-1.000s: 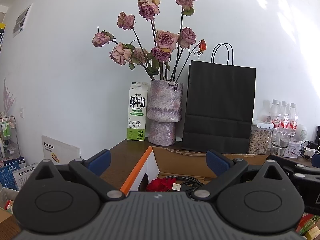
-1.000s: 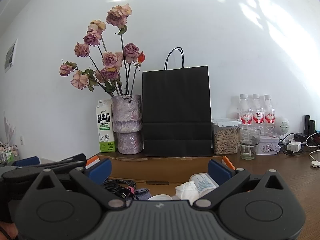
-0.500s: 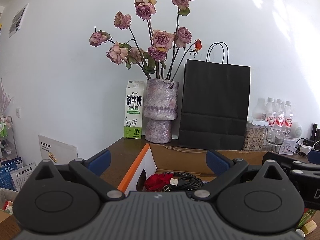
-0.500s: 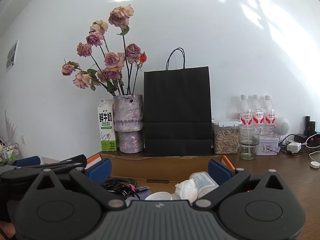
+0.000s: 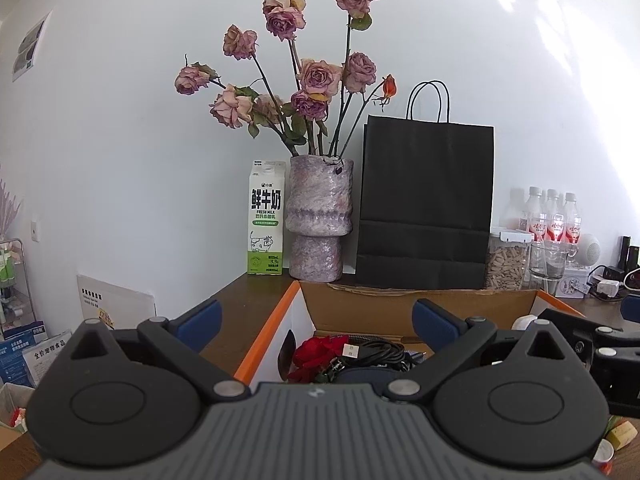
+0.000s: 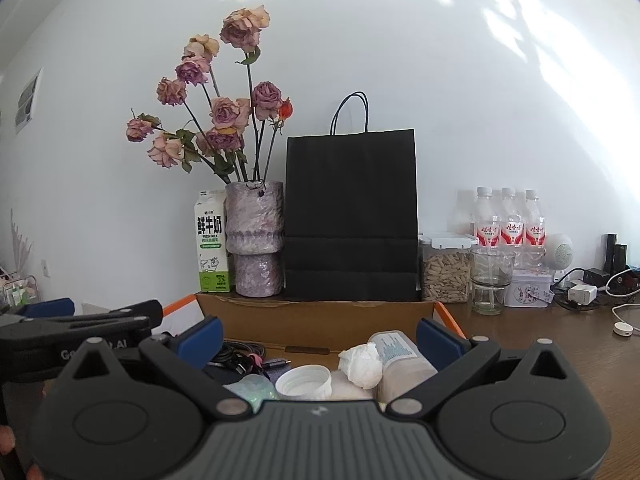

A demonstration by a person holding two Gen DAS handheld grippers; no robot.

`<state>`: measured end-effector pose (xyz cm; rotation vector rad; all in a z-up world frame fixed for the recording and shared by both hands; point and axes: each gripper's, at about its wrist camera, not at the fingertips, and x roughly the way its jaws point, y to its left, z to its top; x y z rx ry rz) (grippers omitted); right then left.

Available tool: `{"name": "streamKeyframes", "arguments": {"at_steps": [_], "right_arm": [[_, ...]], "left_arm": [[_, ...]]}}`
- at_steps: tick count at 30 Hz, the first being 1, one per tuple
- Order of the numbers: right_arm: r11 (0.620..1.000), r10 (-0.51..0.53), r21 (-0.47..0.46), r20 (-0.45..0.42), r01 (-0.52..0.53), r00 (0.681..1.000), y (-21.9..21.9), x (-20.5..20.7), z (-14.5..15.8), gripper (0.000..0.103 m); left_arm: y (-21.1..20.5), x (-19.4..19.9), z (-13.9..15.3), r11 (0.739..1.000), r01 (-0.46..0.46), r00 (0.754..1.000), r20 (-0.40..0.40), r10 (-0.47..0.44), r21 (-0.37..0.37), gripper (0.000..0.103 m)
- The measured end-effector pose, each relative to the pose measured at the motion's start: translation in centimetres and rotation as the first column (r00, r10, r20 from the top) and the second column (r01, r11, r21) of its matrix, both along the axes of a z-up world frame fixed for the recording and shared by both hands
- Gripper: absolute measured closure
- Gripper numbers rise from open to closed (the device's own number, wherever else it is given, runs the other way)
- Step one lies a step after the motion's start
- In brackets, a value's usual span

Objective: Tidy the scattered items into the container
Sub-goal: 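Carry the plug and cap into the box and open both grippers, then withdraw both grippers from the box toward the tissue and orange piece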

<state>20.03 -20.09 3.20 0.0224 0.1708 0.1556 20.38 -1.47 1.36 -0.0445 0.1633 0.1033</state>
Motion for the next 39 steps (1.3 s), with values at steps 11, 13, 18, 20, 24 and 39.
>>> {"name": "streamKeyframes", "arguments": {"at_steps": [11,13,18,20,24,39], "right_arm": [[1.0,-0.011,-0.028,-0.01,0.011,1.0,-0.4,-1.1,-0.7,0.0],[0.999,-0.015,-0.033,-0.013,0.014,1.0,-0.5,-1.3,-0.9,0.0],[0.998,-0.02,-0.052,-0.02,0.019,1.0,-0.8,-2.1,-1.4,0.0],[0.998,-0.024,-0.058,-0.023,0.022,0.999,-1.0,-2.5,-1.5,0.0],[0.997,-0.037,-0.067,-0.026,0.036,0.999,-1.4,-3.2,-1.7,0.0],[0.993,-0.086,-0.091,-0.051,0.081,0.995,-2.8,-5.0,-2.4,0.0]], "left_arm": [[0.4,-1.0,-0.5,1.0,-0.018,1.0,-0.02,0.018,0.021,0.0],[0.4,-1.3,-0.6,0.999,-0.02,1.0,-0.022,0.021,0.028,0.0],[0.3,-2.0,-0.8,0.999,-0.023,0.999,-0.026,0.024,0.044,0.0],[0.2,-2.2,-0.9,0.998,-0.021,0.999,-0.027,0.022,0.052,0.0],[0.0,-2.8,-1.1,0.997,-0.016,0.999,-0.034,0.018,0.07,0.0],[0.3,-5.4,-1.5,0.996,-0.033,0.999,-0.031,0.036,0.084,0.0]]}}
